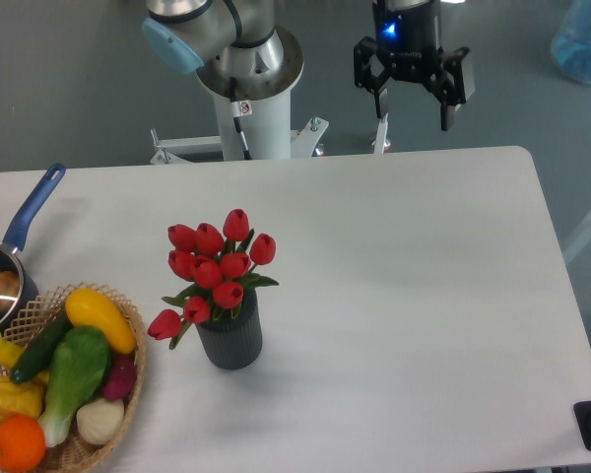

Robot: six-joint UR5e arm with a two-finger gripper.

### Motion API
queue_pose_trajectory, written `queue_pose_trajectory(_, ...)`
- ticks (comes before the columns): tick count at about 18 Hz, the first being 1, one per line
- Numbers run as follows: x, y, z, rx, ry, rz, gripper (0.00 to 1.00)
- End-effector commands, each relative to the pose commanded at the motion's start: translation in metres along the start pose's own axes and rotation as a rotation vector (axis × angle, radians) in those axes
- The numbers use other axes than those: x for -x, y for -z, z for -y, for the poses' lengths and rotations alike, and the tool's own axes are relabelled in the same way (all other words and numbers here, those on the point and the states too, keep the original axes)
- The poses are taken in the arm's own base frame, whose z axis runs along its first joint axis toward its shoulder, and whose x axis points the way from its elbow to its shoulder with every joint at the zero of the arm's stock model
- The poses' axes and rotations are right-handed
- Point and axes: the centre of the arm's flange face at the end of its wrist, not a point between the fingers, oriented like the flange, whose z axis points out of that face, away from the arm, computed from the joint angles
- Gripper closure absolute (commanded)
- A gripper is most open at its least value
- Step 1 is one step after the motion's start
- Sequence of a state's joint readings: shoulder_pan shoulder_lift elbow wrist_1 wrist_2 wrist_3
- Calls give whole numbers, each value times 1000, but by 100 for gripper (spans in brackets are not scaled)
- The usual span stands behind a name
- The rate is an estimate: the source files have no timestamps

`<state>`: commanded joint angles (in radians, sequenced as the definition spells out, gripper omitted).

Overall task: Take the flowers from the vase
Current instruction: 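Lower the open gripper from its raised pose toward the table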

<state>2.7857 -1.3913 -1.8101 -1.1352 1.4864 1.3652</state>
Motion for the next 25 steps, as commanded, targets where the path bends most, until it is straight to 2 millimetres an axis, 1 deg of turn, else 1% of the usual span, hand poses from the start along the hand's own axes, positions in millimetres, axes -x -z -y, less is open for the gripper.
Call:
queue_pose_trajectory(5, -1, 0, 5, -47, 1, -7, 0)
queue_pose_trajectory(8, -9, -16, 5, -68, 10, -46, 0)
queue_pose_trajectory(10, -8, -18, 8, -105, 15, -52, 0)
queue_pose_trajectory(12, -12, -34, 8, -118, 17, -87, 0)
queue_pose_trajectory(14, -10, -53, 15, -183, 25, -141, 0)
queue_pose_trajectory(15, -9, -57, 20, -236, 32, -163, 0)
queue_pose_trajectory(17, -9, -64, 28, -317, 43, -200, 0)
queue_pose_trajectory(18, -8, -67, 29, -318, 43, -205, 0)
queue_pose_trajectory(20, -12, -70, 37, -325, 37, -221, 0)
queue_pose_trajectory(22, -16, -77, 47, -389, 37, -256, 0)
queue_pose_trajectory(23, -15, -75, 50, -434, 45, -265, 0)
queue_pose_trajectory(25, -16, -81, 53, -462, 60, -289, 0)
